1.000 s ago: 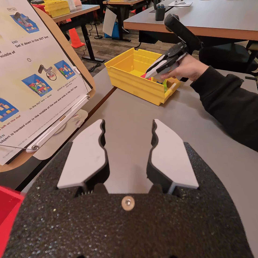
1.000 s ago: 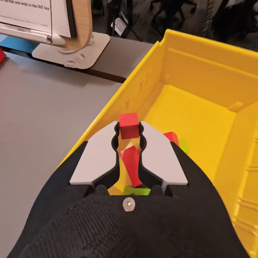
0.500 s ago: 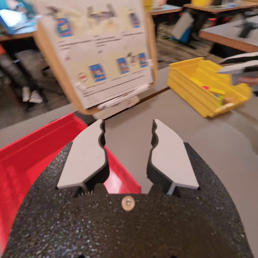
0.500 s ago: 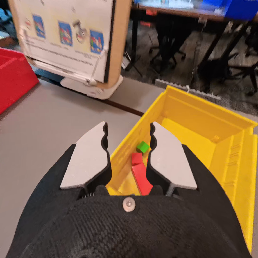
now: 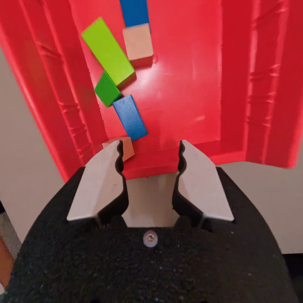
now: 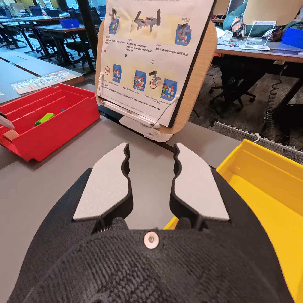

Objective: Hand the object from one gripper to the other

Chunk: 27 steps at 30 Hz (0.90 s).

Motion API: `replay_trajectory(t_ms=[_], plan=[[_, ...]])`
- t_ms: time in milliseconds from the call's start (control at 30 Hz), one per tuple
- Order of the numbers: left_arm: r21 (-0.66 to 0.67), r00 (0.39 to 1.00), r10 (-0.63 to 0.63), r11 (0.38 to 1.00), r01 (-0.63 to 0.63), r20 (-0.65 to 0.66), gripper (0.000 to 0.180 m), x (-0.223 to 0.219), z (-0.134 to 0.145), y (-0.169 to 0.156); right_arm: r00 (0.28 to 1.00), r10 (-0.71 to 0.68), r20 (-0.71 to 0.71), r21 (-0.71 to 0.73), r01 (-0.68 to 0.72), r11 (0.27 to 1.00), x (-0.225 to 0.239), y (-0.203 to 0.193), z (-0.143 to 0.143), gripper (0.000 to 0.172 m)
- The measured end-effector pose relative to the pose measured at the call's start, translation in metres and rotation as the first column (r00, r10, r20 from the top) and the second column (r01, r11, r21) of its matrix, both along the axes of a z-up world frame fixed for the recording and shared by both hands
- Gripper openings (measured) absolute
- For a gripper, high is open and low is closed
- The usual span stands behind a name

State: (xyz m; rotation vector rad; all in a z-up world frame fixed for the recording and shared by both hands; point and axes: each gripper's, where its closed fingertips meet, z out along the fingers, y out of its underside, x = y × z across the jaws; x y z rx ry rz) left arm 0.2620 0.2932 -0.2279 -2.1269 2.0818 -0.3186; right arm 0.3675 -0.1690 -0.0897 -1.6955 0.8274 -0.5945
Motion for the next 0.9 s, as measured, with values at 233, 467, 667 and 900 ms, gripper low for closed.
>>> replay_trajectory(t_ms=[233, 467, 667, 900], plan=[[0.024, 0.975, 0.175, 0.985, -0.173, -0.141, 0.064, 0.002, -0.043, 0.023, 0.999, 0.032, -0.019, -0.020, -0.032, 0.999, 0.000, 0.010, -0.007, 0.052], [0.054, 0.962, 0.194, 0.981, -0.187, -0.195, 0.066, 0.002, -0.060, 0.023, 0.998, 0.046, -0.030, -0.018, -0.047, 0.999, 0.000, 0.014, -0.010, 0.052], [0.117, 0.954, 0.236, 0.969, -0.217, -0.186, 0.057, 0.003, -0.059, 0.029, 0.998, 0.048, -0.033, -0.020, -0.048, 0.999, 0.000, 0.014, -0.011, 0.053], [0.115, 0.955, 0.229, 0.971, -0.210, -0.190, 0.050, 0.007, -0.063, 0.024, 0.999, 0.047, -0.025, -0.019, -0.047, 0.999, -0.001, 0.013, -0.009, 0.053]])
